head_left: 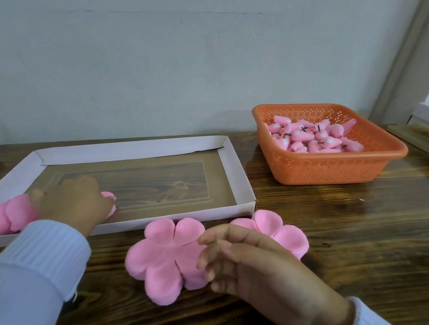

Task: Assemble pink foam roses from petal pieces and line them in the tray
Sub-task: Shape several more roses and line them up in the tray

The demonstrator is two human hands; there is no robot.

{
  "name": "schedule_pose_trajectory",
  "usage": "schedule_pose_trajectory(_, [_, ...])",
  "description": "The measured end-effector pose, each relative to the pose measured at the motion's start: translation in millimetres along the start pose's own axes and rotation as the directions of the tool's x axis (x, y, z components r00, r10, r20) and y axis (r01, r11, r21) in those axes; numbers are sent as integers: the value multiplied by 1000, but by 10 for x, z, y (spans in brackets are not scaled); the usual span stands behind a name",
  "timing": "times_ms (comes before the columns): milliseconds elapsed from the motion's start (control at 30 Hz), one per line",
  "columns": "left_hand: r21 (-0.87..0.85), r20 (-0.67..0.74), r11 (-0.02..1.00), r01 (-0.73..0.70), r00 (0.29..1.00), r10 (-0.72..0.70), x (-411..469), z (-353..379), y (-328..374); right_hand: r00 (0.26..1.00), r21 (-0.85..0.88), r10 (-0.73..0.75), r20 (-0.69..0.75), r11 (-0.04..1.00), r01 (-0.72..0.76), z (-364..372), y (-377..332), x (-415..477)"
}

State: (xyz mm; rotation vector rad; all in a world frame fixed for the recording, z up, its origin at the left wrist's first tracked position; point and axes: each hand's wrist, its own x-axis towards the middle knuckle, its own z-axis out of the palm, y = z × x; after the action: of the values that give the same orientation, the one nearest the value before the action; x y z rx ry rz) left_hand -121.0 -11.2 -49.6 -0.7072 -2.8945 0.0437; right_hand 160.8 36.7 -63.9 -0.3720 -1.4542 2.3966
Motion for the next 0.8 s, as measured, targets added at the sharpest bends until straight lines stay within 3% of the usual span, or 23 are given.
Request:
schedule_pose_trajectory(200, [1,-126,1000,-14,992,14,-119,-180,36,1000,-1,-2,5,1000,2,-14,1,13])
schedule_pose_trajectory(400, [-239,-160,954,-180,977,144,-455,-534,259,1000,-6,-13,2,1000,13,10,-26,-10])
schedule_pose_trajectory(600, [-524,-185,795,-304,952,242,-820,-673,385,1000,-15,-10,-16,1000,10,6,-34,-14])
schedule_pose_trajectory(800, [-623,-280,685,-378,925,256,-1166,-457,457,1000,-15,-10,-17,1000,10,16,-53,1])
